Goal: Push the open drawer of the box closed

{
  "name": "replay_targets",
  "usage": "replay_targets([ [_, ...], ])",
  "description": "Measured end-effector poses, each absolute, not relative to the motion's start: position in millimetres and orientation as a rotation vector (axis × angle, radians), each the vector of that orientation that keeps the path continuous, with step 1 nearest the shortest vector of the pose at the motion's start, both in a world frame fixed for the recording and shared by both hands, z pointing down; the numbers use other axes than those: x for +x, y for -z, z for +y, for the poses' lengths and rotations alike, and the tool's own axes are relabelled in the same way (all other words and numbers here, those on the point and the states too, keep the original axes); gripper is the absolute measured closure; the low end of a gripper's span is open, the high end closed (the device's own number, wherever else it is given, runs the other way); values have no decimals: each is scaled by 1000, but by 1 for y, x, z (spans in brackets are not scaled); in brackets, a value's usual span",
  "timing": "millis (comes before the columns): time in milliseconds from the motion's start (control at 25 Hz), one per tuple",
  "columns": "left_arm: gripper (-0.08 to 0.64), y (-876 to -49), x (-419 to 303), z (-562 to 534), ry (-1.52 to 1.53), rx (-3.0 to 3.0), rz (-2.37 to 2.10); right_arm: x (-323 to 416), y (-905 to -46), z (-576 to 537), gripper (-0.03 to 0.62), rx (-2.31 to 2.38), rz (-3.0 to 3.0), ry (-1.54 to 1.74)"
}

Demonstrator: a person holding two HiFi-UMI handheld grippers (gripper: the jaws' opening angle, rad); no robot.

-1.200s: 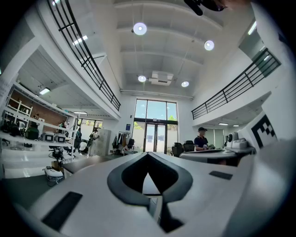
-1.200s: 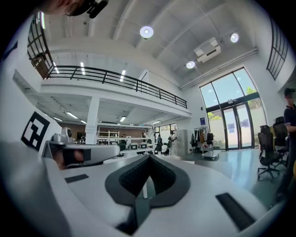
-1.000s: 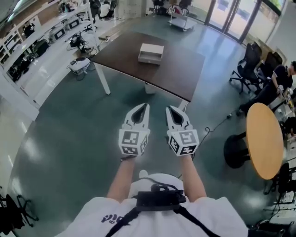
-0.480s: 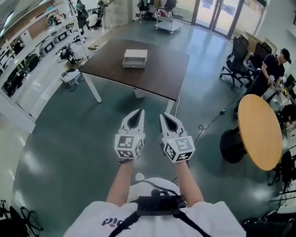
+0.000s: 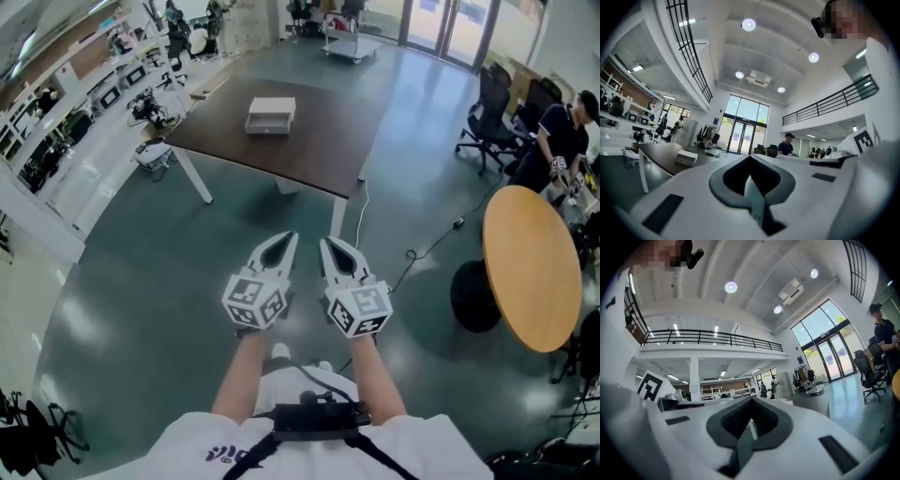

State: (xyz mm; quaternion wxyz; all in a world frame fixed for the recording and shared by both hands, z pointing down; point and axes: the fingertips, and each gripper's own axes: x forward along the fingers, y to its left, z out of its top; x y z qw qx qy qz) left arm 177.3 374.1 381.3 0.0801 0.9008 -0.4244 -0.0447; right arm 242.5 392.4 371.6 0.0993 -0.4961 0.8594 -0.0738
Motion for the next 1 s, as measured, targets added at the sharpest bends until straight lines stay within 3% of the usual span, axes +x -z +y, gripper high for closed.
replay_targets([
  [320,551,-386,152,366,192,2614,-1447,238,-379,395,600,-1426,2565,235],
  [520,551,-388,141,355,27,2699,-1530,226,-379,378,600,-1468,2513,279],
  [1000,551,-366,-10,299,56,2825,-1547,82,-366,320,600,-1610,2463,184],
])
